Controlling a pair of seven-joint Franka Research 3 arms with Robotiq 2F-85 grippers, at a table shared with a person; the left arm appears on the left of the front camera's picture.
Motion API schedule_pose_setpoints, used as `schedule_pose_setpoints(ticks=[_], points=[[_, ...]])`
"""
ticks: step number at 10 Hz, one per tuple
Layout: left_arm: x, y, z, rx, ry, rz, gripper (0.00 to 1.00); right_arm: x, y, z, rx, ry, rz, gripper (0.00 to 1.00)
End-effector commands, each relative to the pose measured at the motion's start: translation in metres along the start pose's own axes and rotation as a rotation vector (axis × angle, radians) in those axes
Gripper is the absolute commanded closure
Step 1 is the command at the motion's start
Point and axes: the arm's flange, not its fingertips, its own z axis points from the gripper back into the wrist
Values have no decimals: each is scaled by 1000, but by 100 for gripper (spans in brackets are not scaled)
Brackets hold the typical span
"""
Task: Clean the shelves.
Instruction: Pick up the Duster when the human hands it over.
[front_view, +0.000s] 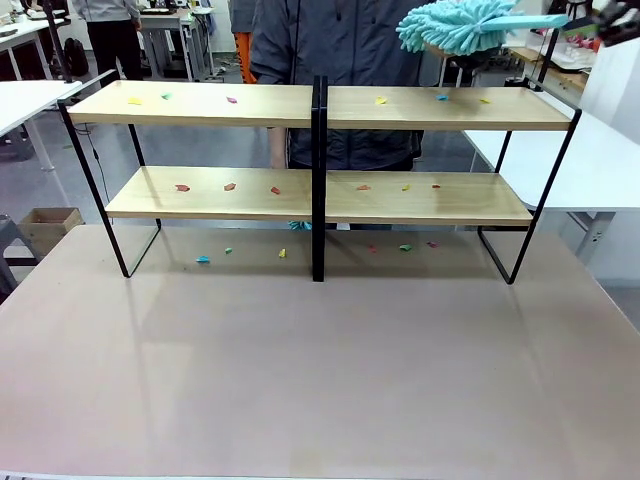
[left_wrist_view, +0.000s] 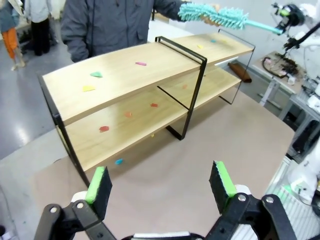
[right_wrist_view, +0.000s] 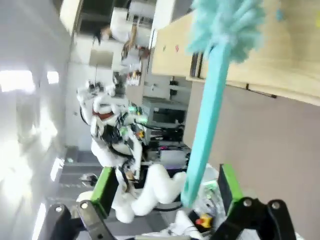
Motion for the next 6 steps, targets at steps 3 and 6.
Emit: schedule_pose_setpoints(ticks=[3, 6], points=[[-5, -1, -1, 9, 5, 9, 0, 37, 12, -25, -81, -41, -198, 0], [-5, -1, -1, 9, 5, 9, 0, 42, 5, -35, -91, -25, -219, 0]])
